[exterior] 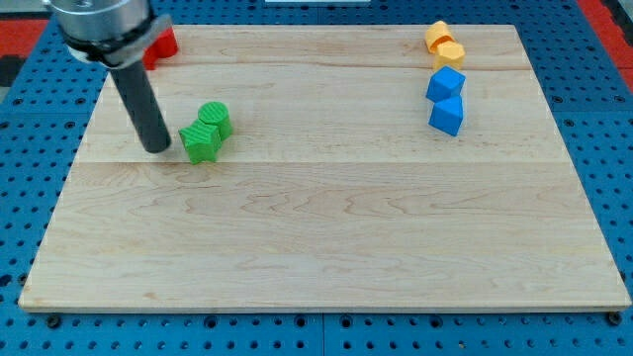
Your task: Move the green star to the center of the board
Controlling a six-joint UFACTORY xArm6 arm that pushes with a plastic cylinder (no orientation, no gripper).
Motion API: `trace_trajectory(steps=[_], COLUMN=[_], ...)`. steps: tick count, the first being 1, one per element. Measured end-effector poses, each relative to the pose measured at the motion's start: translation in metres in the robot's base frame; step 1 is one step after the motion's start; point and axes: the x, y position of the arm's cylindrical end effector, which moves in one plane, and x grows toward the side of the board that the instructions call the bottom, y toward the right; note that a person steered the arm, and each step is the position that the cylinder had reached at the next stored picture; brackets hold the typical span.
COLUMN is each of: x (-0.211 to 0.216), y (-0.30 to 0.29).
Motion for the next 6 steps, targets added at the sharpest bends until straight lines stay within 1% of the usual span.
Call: trace_trajectory(steps=[1,2,3,4,5,6], x=[-0.005,0.026,0.035,0.046,0.063,0.056], y=[0.037,0.109,0.151,0.107,0.162,0.203])
